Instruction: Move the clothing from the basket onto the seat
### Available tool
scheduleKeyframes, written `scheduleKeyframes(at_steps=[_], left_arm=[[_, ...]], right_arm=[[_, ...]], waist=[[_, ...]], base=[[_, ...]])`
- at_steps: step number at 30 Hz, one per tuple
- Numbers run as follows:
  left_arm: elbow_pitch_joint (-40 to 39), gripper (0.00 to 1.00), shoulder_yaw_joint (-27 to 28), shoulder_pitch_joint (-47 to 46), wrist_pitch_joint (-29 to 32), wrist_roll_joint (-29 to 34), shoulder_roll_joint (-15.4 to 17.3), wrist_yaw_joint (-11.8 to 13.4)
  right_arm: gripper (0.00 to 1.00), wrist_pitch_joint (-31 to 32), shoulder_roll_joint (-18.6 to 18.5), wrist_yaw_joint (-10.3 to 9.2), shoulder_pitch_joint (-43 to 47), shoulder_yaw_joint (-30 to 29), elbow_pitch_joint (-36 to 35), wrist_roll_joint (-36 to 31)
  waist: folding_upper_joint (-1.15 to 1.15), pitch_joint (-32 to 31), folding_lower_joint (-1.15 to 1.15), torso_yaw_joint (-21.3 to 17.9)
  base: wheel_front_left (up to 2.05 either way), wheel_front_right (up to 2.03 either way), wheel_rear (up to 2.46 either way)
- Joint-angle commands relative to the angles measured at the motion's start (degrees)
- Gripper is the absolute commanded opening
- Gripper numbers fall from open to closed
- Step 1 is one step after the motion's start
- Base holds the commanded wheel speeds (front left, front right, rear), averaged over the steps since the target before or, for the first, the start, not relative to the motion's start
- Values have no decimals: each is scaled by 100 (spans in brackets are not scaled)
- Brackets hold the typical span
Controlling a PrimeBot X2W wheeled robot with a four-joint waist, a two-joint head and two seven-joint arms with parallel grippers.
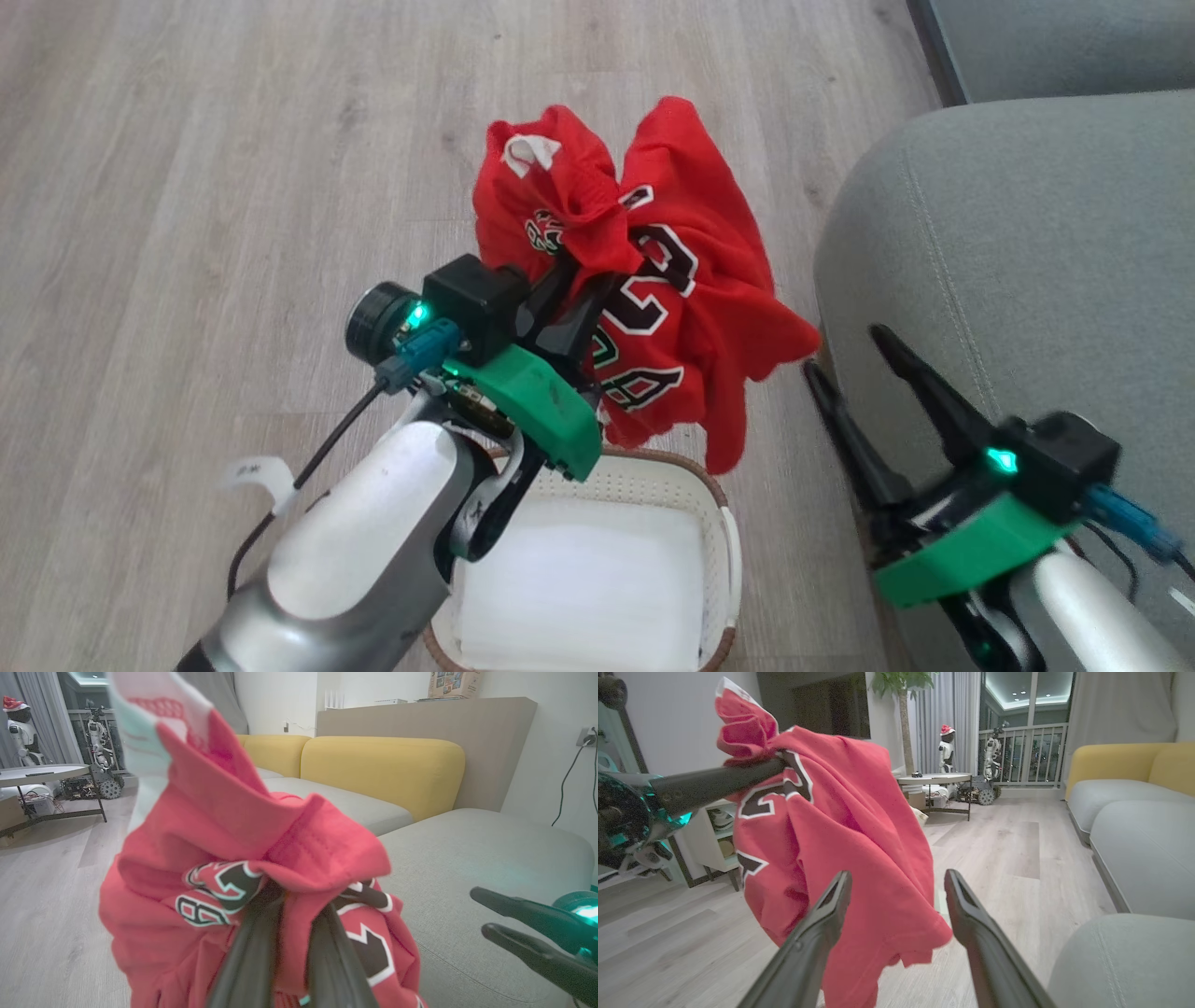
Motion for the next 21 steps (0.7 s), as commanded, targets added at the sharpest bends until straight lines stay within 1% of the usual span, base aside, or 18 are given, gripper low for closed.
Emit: scheduleKeyframes(at_steps=[1, 5, 9, 14, 21], left_arm=[[-203, 0, 225, -209, -24, -60, 90, -17], [-139, 0, 127, -162, -52, -91, 21, -71], [-65, 0, 2, -151, -61, -121, -81, -153], [29, 0, -172, -142, -67, -156, -211, -276], [155, 0, -429, -146, -65, -192, -394, -450]], right_arm=[[100, -37, -117, -1, -321, 136, -218, 66], [100, -37, -224, -1, -590, 567, -163, 108], [100, -37, -307, -1, -889, 975, 41, 105], [100, -37, -347, -1, -1244, 1297, 357, 141], [100, -37, -499, -1, -1622, 1623, 927, 146]], waist=[[0, -8, 0, 26], [0, -45, 0, 120], [0, -73, 0, 249], [0, -117, 0, 405], [0, -167, 0, 691]], base=[[0, 0, 0], [0, 0, 0], [0, 0, 0], [0, 0, 0], [0, 0, 0]])
